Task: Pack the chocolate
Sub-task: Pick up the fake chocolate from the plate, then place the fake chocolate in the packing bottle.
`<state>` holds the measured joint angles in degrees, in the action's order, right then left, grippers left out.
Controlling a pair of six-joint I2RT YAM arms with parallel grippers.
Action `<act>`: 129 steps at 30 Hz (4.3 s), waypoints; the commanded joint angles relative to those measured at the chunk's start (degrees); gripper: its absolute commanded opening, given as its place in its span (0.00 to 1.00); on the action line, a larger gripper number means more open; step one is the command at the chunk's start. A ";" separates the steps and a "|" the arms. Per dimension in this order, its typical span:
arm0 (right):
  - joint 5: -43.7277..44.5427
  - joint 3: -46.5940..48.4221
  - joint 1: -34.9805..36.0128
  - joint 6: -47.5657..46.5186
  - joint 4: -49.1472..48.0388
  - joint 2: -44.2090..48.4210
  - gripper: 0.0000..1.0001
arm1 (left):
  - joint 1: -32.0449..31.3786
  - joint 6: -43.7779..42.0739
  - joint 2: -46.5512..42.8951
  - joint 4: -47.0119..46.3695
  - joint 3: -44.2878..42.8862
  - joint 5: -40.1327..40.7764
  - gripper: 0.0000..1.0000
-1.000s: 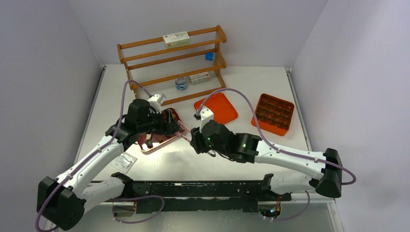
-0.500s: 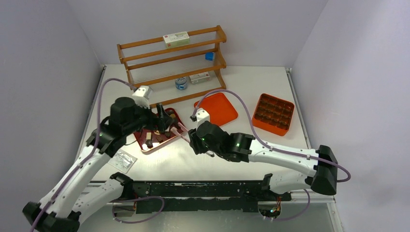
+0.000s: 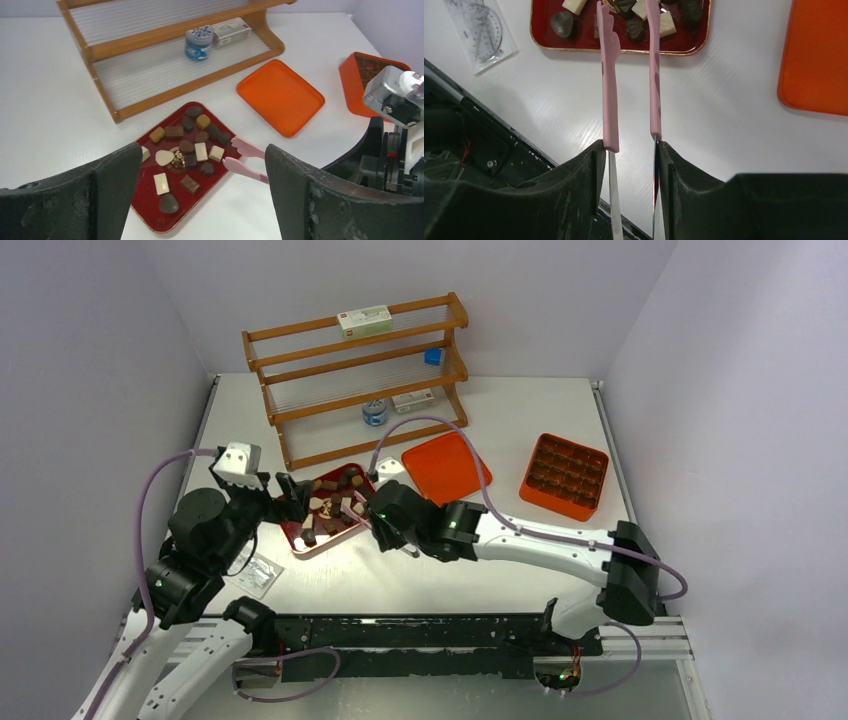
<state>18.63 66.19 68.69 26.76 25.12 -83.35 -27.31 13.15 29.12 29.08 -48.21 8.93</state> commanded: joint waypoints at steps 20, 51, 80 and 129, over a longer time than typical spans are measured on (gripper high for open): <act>-4.65 10.10 -5.69 4.74 4.38 -13.44 0.43 | 0.33 -2.51 -3.46 0.11 1.53 6.44 0.97; -3.25 15.19 -6.43 -0.24 4.64 -22.17 0.37 | 0.34 -2.78 -3.29 -0.07 1.89 6.98 0.97; -5.32 11.39 -12.80 1.59 8.27 -8.51 0.31 | 0.33 -2.07 0.32 0.41 1.56 0.98 0.97; 0.12 1.79 -63.08 -1.65 5.98 -4.51 0.41 | -1.52 -3.91 3.26 -3.66 5.35 -5.29 0.97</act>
<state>18.48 67.75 6.15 26.20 33.63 -87.20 -28.47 10.00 32.45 27.62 -43.44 4.21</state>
